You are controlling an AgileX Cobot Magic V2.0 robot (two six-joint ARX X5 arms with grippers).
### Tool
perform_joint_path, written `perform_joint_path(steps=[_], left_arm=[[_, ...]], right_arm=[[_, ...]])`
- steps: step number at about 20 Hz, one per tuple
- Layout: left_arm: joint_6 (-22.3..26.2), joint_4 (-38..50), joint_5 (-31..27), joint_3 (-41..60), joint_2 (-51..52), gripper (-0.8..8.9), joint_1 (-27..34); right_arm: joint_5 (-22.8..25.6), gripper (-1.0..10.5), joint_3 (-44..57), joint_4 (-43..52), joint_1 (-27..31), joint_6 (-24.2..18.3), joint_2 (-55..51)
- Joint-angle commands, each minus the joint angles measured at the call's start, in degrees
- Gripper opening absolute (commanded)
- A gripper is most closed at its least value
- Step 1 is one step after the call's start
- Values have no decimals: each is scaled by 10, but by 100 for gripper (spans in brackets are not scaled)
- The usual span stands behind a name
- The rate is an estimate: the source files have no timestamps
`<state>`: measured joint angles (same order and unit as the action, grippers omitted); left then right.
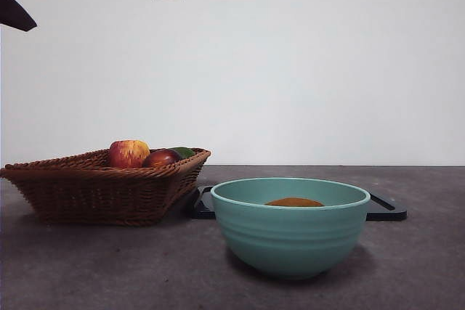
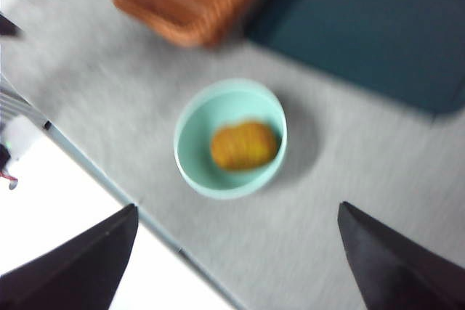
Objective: Pick up the wifruite, put it on the bowl, pick up the plate, put it on desk
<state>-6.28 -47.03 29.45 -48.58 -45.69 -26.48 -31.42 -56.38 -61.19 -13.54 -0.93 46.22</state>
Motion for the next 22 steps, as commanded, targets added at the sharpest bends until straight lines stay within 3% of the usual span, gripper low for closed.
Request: perform_joint_path(steps=[1, 5, 9, 18, 22], left_arm=[[11, 3, 3, -4, -3, 344, -3], [11, 3, 3, -4, -3, 344, -3], [11, 4, 3, -4, -3, 344, -3], [11, 5, 3, -4, -3, 344, -3], [11, 5, 3, -4, -3, 344, -3]], right_arm=[[-1, 440, 47, 42, -9, 58, 5], [11, 394, 150, 165, -44, 159, 5], [87, 374, 203, 251, -98, 214, 21], [220, 236, 207, 386, -205, 245, 171], [252, 161, 207, 423, -233, 245, 221]])
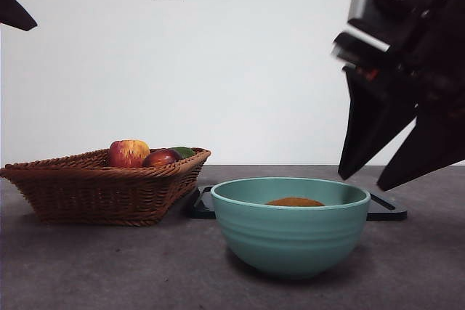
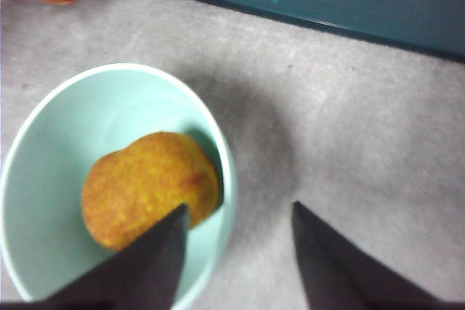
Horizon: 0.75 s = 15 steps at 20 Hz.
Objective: Pick up the wifruite, put it on the bowl, pick up the plate, put it on desk
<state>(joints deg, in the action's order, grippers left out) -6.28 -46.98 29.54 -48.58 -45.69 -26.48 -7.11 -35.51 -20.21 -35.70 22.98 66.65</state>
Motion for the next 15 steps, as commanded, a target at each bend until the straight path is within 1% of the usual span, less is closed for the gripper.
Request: perform_joint_path(steps=[1, 3, 6, 11, 15], left_arm=[[11, 4, 2, -4, -3, 344, -3], [11, 3, 2, -4, -3, 344, -3], [11, 3, 2, -4, -3, 344, -3], [11, 3, 2, -4, -3, 344, -3], [11, 3, 2, -4, -3, 344, -3]], right_arm=[[14, 158, -2, 19, -16, 6, 24], [17, 156, -2, 28, -21, 7, 38], [16, 86, -2, 43, -24, 8, 56], [16, 11, -2, 53, -24, 9, 67], [12, 9, -3, 65, -25, 9, 67]])
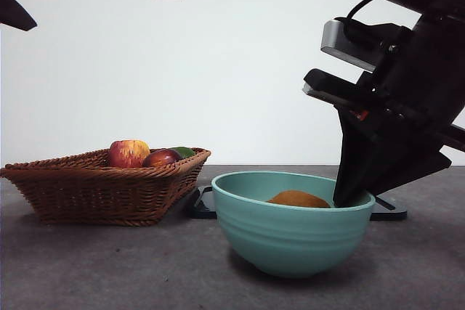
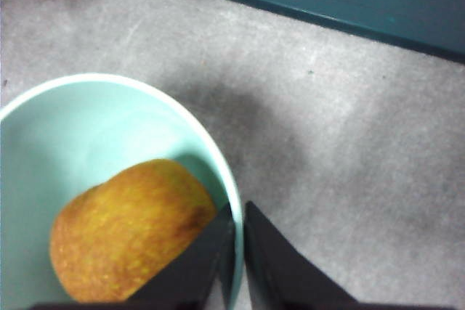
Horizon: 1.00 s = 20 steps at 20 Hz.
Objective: Pick up the wifruite, put it on the bowl, pick up the plate, put it on desk
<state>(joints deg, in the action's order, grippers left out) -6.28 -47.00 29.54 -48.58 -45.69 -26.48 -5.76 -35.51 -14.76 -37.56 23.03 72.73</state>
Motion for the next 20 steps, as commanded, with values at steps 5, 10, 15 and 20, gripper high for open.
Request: perform_joint_path(steps=[5, 10, 15, 20], left_arm=[[12, 3, 2, -4, -3, 344, -3], [13, 3, 2, -4, -3, 344, -3], [13, 3, 2, -4, -3, 344, -3], [13, 3, 2, -4, -3, 344, -3]], right_arm=[[-2, 9, -35, -8, -6, 7, 2], [15, 9, -118, -57, 17, -28, 5], [14, 9, -205, -78, 68, -64, 57], [14, 9, -302, -78, 108, -97, 172]])
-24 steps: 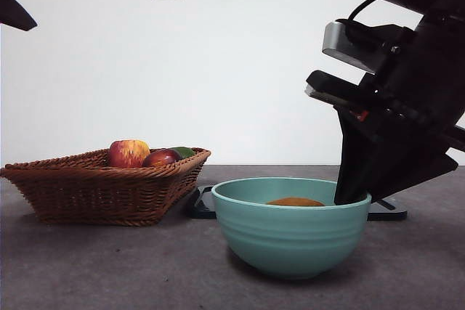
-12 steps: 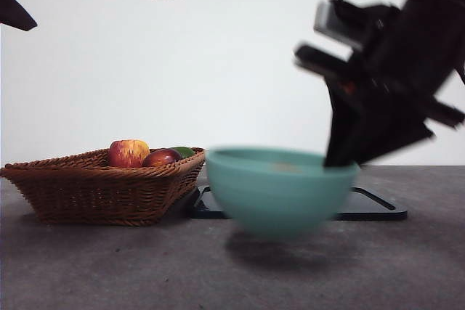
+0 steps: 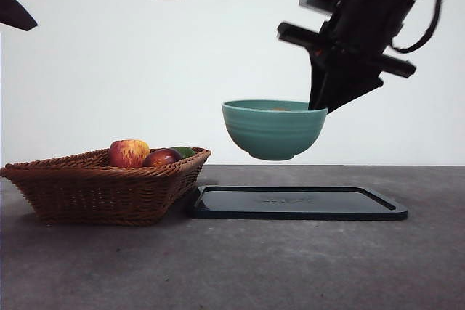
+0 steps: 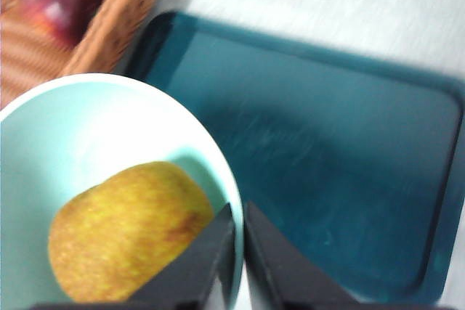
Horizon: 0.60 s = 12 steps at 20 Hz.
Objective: Pick up the wifruite, put it on the bowl, pick up the plate, put it on desk
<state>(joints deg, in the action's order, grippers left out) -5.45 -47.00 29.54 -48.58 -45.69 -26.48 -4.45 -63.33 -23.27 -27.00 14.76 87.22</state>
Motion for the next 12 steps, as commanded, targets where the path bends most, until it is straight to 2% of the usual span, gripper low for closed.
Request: perform_joint_path(steps=[1, 12], left_arm=[[5, 2, 2, -4, -3, 344, -3], [5, 3, 2, -4, -3, 344, -3]], right_arm=[[0, 9, -38, 9, 9, -18, 48], [-7, 9, -56, 77, 47, -20, 159]])
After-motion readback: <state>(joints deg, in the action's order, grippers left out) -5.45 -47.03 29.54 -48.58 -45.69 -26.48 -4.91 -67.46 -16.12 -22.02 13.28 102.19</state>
